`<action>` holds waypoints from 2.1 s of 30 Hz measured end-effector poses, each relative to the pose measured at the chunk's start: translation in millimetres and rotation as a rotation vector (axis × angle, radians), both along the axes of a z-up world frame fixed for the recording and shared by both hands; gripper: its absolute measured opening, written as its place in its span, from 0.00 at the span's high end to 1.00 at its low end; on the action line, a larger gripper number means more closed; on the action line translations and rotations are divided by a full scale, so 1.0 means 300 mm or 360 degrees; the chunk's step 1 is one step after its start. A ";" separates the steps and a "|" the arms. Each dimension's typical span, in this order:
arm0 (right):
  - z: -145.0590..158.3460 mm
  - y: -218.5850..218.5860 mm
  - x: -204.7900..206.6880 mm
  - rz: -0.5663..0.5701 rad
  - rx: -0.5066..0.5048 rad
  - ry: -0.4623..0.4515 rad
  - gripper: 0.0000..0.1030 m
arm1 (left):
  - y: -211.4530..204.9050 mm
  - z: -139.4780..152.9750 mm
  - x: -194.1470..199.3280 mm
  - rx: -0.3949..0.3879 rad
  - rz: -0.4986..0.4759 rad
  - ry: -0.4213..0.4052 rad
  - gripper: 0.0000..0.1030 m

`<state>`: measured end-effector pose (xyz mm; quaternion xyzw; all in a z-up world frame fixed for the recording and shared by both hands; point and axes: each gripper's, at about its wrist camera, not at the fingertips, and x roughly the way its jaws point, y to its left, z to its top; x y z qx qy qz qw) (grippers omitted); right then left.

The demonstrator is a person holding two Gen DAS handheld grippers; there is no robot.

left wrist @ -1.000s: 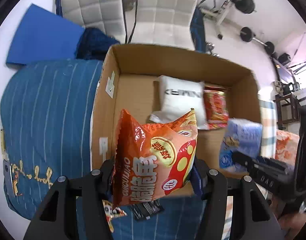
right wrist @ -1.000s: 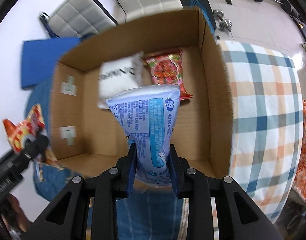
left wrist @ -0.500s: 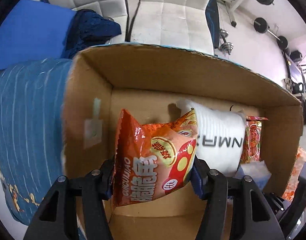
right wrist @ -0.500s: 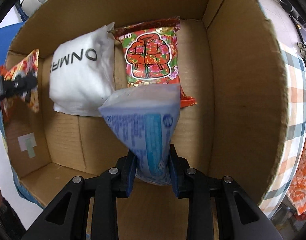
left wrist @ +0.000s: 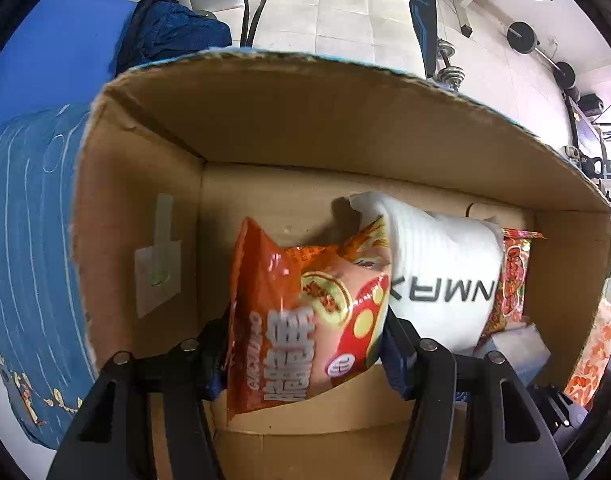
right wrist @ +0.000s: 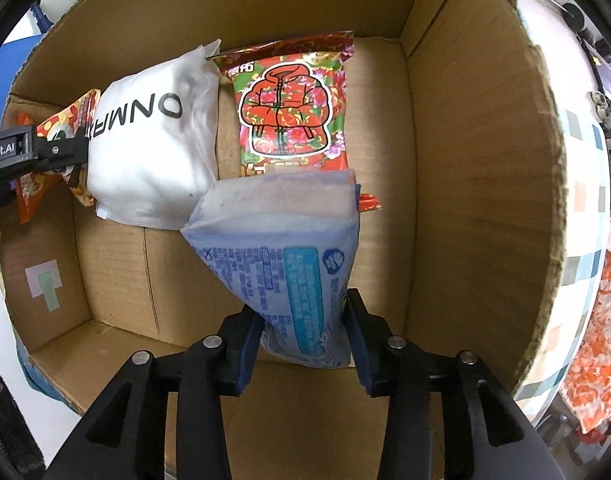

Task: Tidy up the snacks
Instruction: 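Lower both bags into the box beside the others and open both tools, then move both tools out of the box toward the black packet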

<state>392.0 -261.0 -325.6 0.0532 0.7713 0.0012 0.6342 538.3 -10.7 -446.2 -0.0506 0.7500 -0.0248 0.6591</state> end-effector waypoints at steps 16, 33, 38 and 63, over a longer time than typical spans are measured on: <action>0.139 -0.004 0.000 -0.0022 -0.0029 -0.0116 0.35 | 0.040 0.223 -0.116 0.0015 0.0026 -0.0236 0.25; 0.288 0.045 -0.137 0.0002 -0.0119 -0.0322 0.11 | -0.033 0.398 -0.414 0.0156 0.0003 -0.0522 0.01; 0.334 0.033 -0.188 -0.0006 -0.0118 -0.0391 0.11 | -0.045 0.441 -0.491 0.0206 0.0047 -0.0581 0.01; 0.367 0.217 -0.550 0.0220 0.0048 -0.0404 0.11 | 0.386 0.341 -0.920 0.0357 0.0411 -0.0402 0.01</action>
